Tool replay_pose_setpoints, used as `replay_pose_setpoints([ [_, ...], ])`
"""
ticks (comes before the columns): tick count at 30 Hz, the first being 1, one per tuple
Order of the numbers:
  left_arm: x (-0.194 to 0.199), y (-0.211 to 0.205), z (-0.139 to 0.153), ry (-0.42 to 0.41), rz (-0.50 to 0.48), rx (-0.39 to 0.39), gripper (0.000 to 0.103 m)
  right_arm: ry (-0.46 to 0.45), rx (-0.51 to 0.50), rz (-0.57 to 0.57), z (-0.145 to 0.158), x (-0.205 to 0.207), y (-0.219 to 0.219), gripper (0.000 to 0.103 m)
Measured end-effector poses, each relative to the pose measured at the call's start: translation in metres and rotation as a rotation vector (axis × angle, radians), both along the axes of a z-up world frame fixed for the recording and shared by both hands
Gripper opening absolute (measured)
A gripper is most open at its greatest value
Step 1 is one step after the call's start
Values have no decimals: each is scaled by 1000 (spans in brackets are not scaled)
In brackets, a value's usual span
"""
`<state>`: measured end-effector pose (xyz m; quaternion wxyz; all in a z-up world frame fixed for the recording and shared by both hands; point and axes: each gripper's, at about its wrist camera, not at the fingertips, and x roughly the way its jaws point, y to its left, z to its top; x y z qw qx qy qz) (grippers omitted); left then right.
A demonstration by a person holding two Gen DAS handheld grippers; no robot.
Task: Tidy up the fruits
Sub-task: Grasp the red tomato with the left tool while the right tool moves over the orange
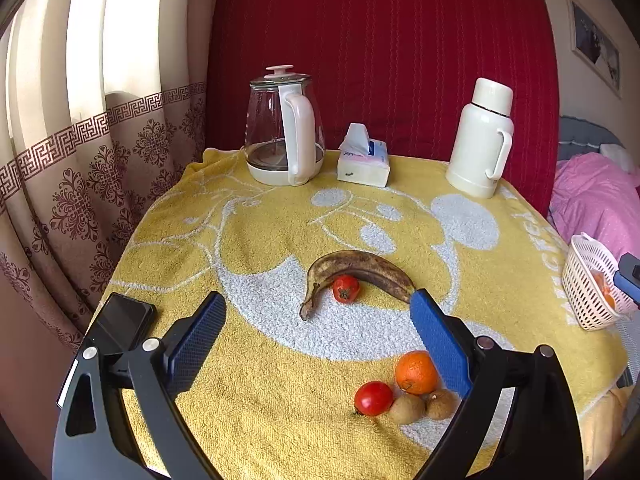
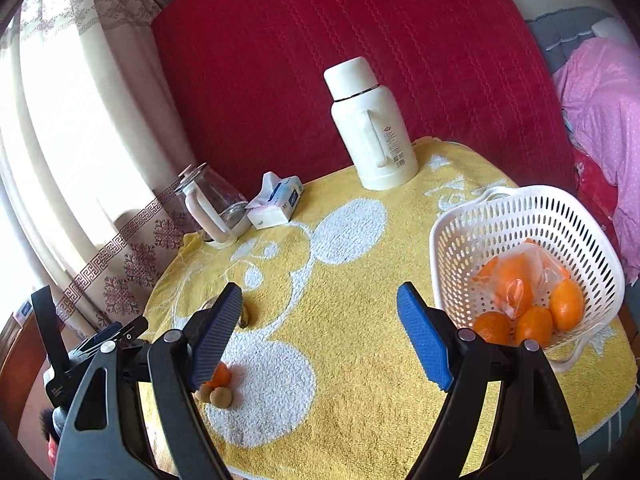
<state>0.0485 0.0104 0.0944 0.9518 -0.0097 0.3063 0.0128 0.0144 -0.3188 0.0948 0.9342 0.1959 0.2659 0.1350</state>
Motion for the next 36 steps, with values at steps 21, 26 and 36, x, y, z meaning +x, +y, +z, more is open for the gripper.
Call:
replay_pose_setpoints([
  [21, 5, -11, -68, 204, -162, -19, 79, 137, -71, 182, -46, 11, 69, 81],
  [26, 9, -4, -71, 222, -138, -29, 80, 141, -73, 183, -47, 12, 69, 81],
  [36, 5, 14, -62, 195, -71, -2, 80, 146, -77, 188, -48, 12, 70, 81],
])
